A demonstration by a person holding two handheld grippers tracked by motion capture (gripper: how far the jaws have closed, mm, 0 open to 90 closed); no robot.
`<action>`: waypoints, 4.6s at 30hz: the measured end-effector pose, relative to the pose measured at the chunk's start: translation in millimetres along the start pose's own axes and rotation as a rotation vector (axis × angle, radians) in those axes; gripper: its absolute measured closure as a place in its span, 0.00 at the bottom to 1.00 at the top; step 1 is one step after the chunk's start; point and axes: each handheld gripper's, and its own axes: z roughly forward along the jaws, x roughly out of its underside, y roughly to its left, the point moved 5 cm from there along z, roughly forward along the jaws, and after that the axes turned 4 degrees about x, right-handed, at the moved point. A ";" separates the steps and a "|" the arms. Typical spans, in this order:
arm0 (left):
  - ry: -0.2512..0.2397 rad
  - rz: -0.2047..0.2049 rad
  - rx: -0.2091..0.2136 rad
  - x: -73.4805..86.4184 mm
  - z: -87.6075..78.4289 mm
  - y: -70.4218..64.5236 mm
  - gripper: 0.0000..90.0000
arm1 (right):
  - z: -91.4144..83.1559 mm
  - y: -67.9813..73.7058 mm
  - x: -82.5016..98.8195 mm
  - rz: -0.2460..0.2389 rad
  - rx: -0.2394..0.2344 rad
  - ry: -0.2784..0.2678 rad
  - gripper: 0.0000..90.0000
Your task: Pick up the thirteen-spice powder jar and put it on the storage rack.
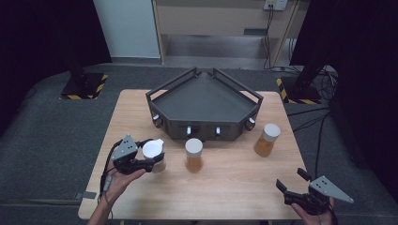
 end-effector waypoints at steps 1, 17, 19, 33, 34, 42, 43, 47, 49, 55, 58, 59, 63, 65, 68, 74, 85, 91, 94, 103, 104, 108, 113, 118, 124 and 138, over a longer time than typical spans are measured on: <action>0.001 0.001 0.003 -2.6 0.8 0.7 0.34 | 0.0 0.0 0.0 0.000 0.000 0.000 0.07; -0.005 -0.024 0.043 -53.7 16.1 20.2 0.34 | 0.1 -0.6 0.5 0.006 0.001 -0.003 0.06; -0.007 -0.022 0.044 -62.2 17.8 22.6 0.34 | 0.1 -0.4 0.7 0.006 0.005 -0.006 0.05; -0.006 0.009 0.044 -115.5 26.1 35.4 0.34 | -0.2 -1.1 1.4 0.013 0.000 -0.017 0.01; -0.009 0.007 0.044 -118.8 26.8 36.4 0.34 | -0.2 -0.9 1.4 0.012 -0.001 -0.017 0.01; -0.020 0.001 0.044 -147.1 33.8 45.6 0.33 | -0.1 -0.9 1.6 0.010 -0.003 -0.019 0.01; -0.020 0.001 0.040 -151.4 35.5 46.9 0.34 | -0.1 -0.9 1.5 0.010 -0.002 -0.018 0.01; -0.007 0.009 0.015 -165.5 41.9 49.9 0.34 | 0.0 -1.2 1.6 0.010 -0.007 -0.017 0.01; -0.007 0.002 0.010 -171.1 45.7 53.2 0.34 | -0.2 -1.2 1.6 0.012 -0.007 -0.018 0.01; 0.000 -0.008 -0.018 -185.2 59.0 62.3 0.34 | -0.2 -1.5 1.8 0.013 -0.008 -0.018 0.01; -0.003 -0.013 -0.032 -188.5 65.8 66.3 0.34 | -0.3 -1.8 1.9 0.014 -0.009 -0.019 0.01; -0.002 -0.014 -0.036 -189.3 68.3 67.3 0.34 | -0.2 -2.0 2.1 0.014 -0.011 -0.019 0.01; -0.002 -0.019 -0.061 -191.4 77.9 72.4 0.34 | 0.1 -2.1 2.1 0.013 -0.013 -0.018 0.01; -0.006 -0.034 -0.070 -191.0 82.6 76.4 0.34 | -0.1 -1.9 2.0 0.013 -0.014 -0.019 0.01; 0.001 -0.043 -0.095 -190.2 90.7 80.9 0.34 | -0.2 -2.2 2.0 0.013 -0.016 -0.018 0.01; 0.010 -0.057 -0.154 -182.3 106.2 89.0 0.34 | -0.1 -2.6 2.2 0.014 -0.019 -0.017 0.01; -0.003 -0.102 -0.217 -159.5 119.3 102.3 0.34 | -0.3 -3.0 2.2 0.014 -0.023 -0.015 0.02; -0.009 -0.121 -0.231 -149.8 122.9 106.4 0.34 | -0.2 -2.8 2.1 0.013 -0.021 -0.014 0.02; -0.002 -0.129 -0.242 -145.1 125.3 107.7 0.34 | -0.2 -2.9 2.1 0.015 -0.022 -0.013 0.02; 0.005 -0.150 -0.256 -133.2 129.2 109.8 0.33 | 0.0 -2.9 2.3 0.016 -0.022 -0.013 0.02; 0.005 -0.151 -0.257 -132.1 129.6 109.7 0.33 | 0.0 -2.8 2.2 0.015 -0.023 -0.013 0.02; 0.004 -0.148 -0.258 -129.9 130.5 109.5 0.34 | 0.3 -2.8 2.2 0.016 -0.024 -0.011 0.02; 0.003 -0.140 -0.257 -130.4 131.5 108.2 0.34 | 0.3 -3.0 2.3 0.016 -0.024 -0.012 0.02; 0.006 -0.131 -0.258 -129.6 133.3 106.8 0.33 | 0.3 -3.1 2.3 0.016 -0.025 -0.012 0.02; 0.007 -0.126 -0.257 -127.9 135.4 106.2 0.34 | 0.1 -3.3 2.4 0.017 -0.025 -0.013 0.02; -0.015 -0.109 -0.260 -122.3 136.3 103.2 0.33 | 0.2 -3.0 2.3 0.015 -0.027 -0.012 0.02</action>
